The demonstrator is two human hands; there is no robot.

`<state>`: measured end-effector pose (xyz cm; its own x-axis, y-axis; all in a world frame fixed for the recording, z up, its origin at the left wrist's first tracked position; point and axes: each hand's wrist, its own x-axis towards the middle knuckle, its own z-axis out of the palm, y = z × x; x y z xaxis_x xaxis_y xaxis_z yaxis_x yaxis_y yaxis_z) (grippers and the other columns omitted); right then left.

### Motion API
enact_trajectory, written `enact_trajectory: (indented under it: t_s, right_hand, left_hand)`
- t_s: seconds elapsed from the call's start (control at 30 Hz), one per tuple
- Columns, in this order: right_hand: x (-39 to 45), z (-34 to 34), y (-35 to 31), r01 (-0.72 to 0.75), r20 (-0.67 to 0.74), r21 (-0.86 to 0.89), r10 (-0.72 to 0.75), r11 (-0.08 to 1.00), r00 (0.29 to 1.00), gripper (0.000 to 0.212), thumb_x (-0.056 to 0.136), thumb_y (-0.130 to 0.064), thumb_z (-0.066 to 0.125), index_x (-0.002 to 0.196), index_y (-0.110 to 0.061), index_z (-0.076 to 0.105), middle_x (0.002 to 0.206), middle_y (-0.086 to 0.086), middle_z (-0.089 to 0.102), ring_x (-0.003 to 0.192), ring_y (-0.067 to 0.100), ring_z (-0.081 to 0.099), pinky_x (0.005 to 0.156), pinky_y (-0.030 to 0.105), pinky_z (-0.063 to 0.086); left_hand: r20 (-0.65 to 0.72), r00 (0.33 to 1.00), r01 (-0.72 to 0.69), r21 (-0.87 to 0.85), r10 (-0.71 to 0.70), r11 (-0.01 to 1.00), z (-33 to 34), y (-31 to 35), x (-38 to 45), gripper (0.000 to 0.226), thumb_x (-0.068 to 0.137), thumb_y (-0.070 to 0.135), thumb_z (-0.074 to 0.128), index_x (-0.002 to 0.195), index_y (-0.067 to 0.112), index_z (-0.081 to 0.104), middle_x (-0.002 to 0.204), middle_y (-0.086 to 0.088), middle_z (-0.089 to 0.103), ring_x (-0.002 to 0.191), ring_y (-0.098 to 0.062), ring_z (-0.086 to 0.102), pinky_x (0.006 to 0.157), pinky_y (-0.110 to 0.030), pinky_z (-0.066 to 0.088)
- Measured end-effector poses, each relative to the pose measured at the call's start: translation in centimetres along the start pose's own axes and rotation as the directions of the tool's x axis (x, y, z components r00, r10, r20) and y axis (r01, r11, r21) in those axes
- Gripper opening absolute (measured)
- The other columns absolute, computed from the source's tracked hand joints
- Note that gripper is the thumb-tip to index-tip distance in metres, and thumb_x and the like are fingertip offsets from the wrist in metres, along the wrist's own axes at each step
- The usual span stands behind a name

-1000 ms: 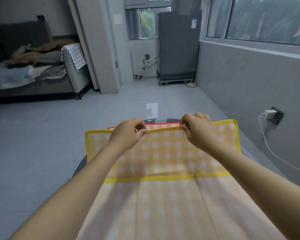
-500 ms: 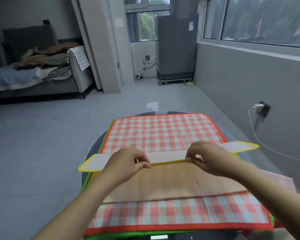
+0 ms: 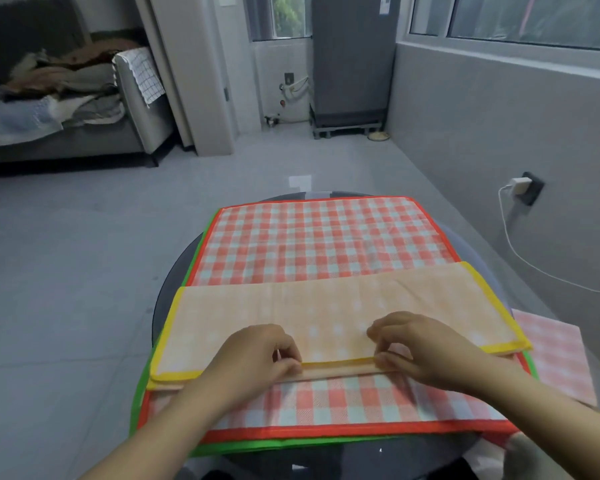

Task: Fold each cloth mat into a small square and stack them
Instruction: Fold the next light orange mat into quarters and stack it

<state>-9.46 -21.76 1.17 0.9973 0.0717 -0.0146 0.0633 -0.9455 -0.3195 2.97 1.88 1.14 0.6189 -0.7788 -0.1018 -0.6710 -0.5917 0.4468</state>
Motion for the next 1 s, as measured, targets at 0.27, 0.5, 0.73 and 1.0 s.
enact_trajectory:
  t_s: [0.27, 0.5, 0.73, 1.0]
  right_hand:
    - [0.3, -0.2, 0.1, -0.035, 0.081, 0.055, 0.031, 0.998, 0.996, 0.015, 0.083, -0.042, 0.063, 0.092, -0.032, 0.068, 0.127, -0.02, 0.054, 0.117, -0.004, 0.043, 0.096, 0.016, 0.036]
    - [0.6, -0.5, 0.0, -0.023, 0.106, 0.02, 0.021, 1.0, 0.994, 0.015, 0.083, -0.041, 0.063, 0.095, -0.034, 0.069, 0.125, -0.021, 0.054, 0.111, -0.003, 0.047, 0.091, 0.016, 0.04]
    - [0.6, -0.3, 0.2, -0.028, 0.094, 0.025, 0.026, 0.999, 0.995, 0.013, 0.085, -0.037, 0.061, 0.091, -0.028, 0.069, 0.123, -0.02, 0.057, 0.115, -0.001, 0.048, 0.092, 0.019, 0.041]
    - [0.8, -0.4, 0.4, 0.005, 0.121, -0.009, -0.004, 1.0, 0.993, 0.011, 0.086, -0.034, 0.06, 0.091, -0.028, 0.067, 0.122, -0.02, 0.052, 0.111, 0.0, 0.045, 0.088, 0.015, 0.039]
  left_hand:
    - [0.066, 0.996, -0.062, 0.043, 0.059, 0.997, -0.1, 0.1, 0.3, 0.012, 0.084, 0.04, 0.064, 0.083, 0.031, 0.07, 0.085, 0.015, 0.059, 0.08, -0.003, 0.055, 0.075, -0.022, 0.048]
    - [-0.155, 0.982, -0.101, 0.077, 0.112, 0.992, 0.8, 0.2, 3.6, 0.025, 0.092, 0.043, 0.051, 0.101, 0.027, 0.068, 0.104, 0.014, 0.055, 0.1, -0.002, 0.047, 0.093, -0.022, 0.035]
    - [-0.073, 0.997, 0.02, 0.185, -0.007, 0.983, 1.5, -0.4, 7.4, 0.048, 0.101, 0.041, 0.025, 0.147, 0.029, 0.027, 0.159, 0.004, 0.007, 0.146, -0.011, 0.001, 0.116, -0.031, -0.004]
    - [-0.032, 0.997, 0.071, 0.293, -0.064, 0.954, 4.2, -0.7, 8.6, 0.057, 0.097, 0.05, 0.01, 0.149, 0.034, -0.007, 0.158, 0.002, -0.012, 0.144, -0.015, -0.017, 0.117, -0.041, -0.013]
